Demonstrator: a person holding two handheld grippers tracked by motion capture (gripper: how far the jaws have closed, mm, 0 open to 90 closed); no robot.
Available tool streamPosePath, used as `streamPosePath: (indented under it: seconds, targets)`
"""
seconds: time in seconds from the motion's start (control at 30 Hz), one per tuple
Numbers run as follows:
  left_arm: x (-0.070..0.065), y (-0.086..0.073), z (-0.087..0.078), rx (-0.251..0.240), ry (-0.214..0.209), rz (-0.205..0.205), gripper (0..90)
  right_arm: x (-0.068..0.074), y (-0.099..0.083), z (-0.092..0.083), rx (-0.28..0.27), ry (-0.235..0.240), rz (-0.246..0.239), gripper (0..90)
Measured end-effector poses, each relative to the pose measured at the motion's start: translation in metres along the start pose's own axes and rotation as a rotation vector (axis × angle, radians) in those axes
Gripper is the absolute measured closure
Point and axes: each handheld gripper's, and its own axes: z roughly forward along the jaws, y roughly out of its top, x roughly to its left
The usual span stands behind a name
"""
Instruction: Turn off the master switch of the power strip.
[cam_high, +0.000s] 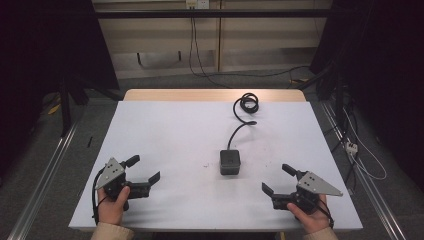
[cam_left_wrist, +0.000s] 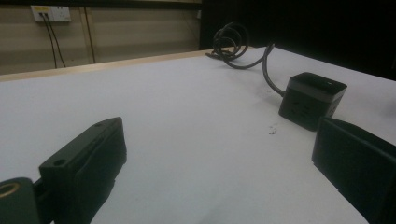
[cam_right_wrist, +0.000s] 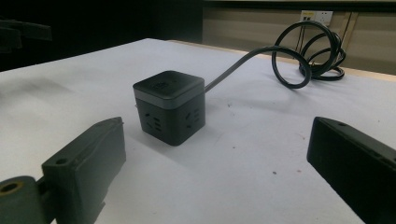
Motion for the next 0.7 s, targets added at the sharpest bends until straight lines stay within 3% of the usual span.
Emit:
streamPosePath:
  seconds: [0.7]
  targets:
    - [0.001, 0.000, -0.003, -0.023, -0.008, -0.015, 2.7, 0.002, 0.007, 0.011, 0.017, 0.004, -0.010, 4.8]
